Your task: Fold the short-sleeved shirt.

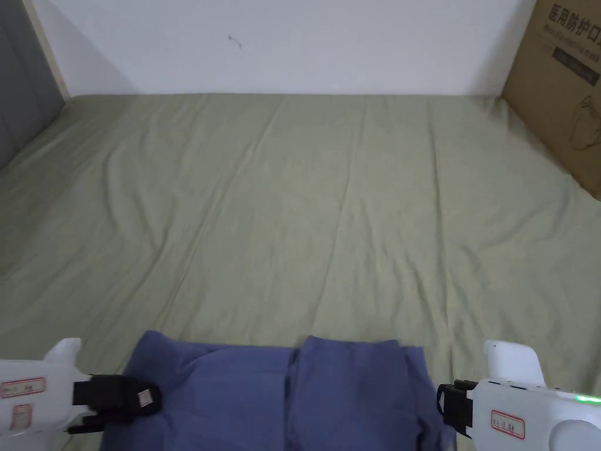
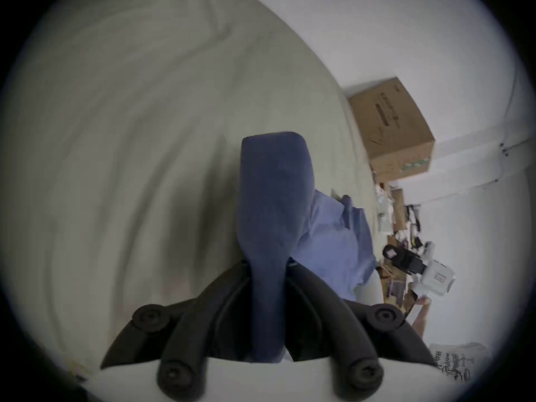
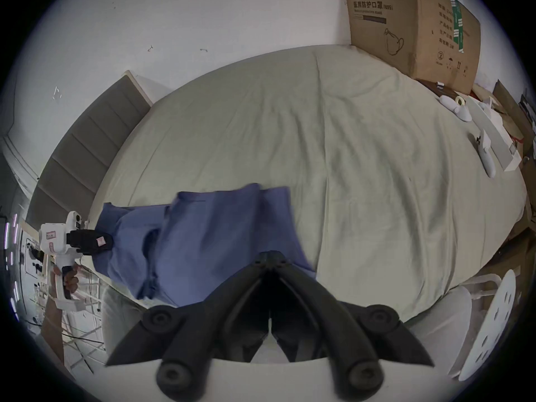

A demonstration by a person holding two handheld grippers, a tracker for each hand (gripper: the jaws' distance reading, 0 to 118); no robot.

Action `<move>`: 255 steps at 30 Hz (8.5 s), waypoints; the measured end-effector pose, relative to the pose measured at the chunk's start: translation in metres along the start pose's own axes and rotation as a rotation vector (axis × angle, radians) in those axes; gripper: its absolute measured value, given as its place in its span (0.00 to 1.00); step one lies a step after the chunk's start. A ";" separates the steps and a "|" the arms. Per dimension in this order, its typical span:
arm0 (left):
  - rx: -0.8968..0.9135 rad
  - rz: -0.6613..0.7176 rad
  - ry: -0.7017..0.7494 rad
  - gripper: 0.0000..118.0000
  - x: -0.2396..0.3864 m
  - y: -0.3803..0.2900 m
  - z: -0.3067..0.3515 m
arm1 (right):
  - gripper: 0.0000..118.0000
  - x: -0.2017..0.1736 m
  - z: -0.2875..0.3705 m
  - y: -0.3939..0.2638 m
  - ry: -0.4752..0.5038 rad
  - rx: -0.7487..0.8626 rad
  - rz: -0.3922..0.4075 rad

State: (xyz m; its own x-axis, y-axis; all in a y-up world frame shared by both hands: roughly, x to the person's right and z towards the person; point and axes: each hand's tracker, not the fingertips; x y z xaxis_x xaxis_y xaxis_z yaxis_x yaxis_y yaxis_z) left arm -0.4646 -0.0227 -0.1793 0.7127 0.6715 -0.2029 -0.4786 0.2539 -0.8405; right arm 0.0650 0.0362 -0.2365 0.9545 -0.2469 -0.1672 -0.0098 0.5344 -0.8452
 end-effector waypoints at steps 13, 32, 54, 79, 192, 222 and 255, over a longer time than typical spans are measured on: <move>0.083 0.011 0.115 0.08 0.083 0.004 0.031 | 0.00 0.014 -0.001 -0.005 0.027 -0.006 -0.027; -0.263 -0.392 -0.054 0.88 0.314 -0.039 -0.163 | 0.00 0.083 0.020 -0.019 0.011 0.041 -0.166; -0.229 -0.275 0.012 0.02 0.254 -0.053 -0.227 | 0.00 0.082 0.018 -0.021 0.006 0.041 -0.173; -0.107 -0.242 -0.148 0.02 0.226 -0.060 -0.138 | 0.00 0.067 0.031 -0.007 0.025 0.052 -0.125; 0.999 -0.690 0.561 0.00 0.360 -0.075 0.032 | 0.00 -0.079 0.123 0.094 -0.143 0.782 0.245; 0.882 -0.492 0.460 1.00 0.340 -0.049 0.032 | 0.94 -0.093 0.121 0.096 -0.195 0.815 0.261; 0.878 -0.633 0.453 1.00 0.343 -0.064 0.024 | 0.94 -0.082 0.106 0.092 -0.166 0.750 0.224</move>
State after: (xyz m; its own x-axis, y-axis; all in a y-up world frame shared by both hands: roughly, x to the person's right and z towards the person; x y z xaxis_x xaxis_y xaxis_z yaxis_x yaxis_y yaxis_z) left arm -0.2016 0.2079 -0.1826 0.9832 -0.0115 -0.1822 -0.0362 0.9658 -0.2567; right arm 0.0173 0.1908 -0.2466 0.9860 0.0229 -0.1649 -0.0600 0.9728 -0.2238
